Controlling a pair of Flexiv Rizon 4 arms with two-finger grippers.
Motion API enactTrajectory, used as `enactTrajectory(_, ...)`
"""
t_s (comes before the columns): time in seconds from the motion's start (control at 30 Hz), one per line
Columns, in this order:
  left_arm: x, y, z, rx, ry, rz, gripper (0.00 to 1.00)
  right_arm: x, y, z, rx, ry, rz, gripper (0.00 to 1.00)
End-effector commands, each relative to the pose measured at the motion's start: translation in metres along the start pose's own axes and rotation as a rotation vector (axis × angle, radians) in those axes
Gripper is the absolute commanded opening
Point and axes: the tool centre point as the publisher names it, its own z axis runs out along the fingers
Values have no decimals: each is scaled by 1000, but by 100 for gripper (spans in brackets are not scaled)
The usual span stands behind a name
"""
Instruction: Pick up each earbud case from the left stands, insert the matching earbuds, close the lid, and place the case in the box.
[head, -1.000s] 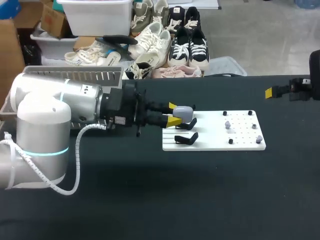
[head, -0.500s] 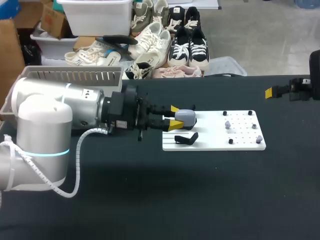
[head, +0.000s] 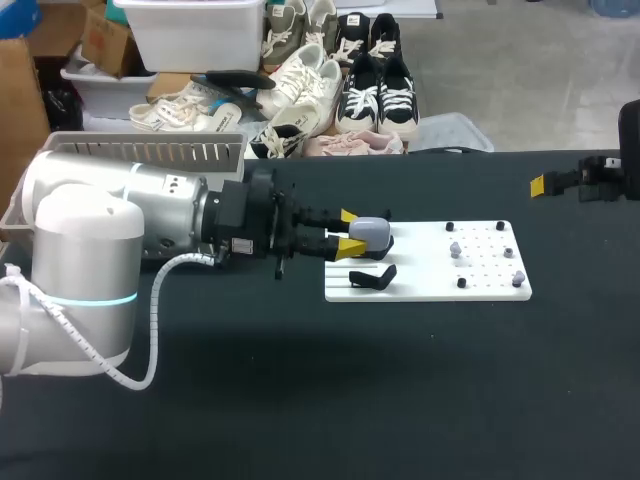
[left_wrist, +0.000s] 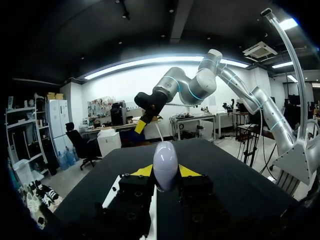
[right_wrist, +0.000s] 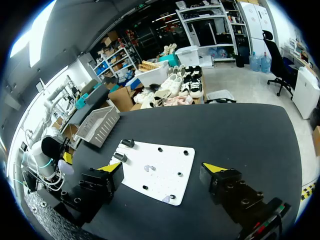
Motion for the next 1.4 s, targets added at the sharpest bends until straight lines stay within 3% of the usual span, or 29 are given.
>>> enactTrajectory(0.03,0,0,0,-1,-3,1,0,0,-2,1,-7,1,-2,100)
enactTrajectory(0.73,0,5,8,8,-21,-1,0,5,3,-3,-2,14,-21,100)
enactTrajectory(1.0,1,7,17,33,-33,0,0,18,25,-17,-5,11,-94,100)
enactTrajectory(1.4,12,9,26,47,-31,5,0,48,72,-28,-79,-4,-168,100)
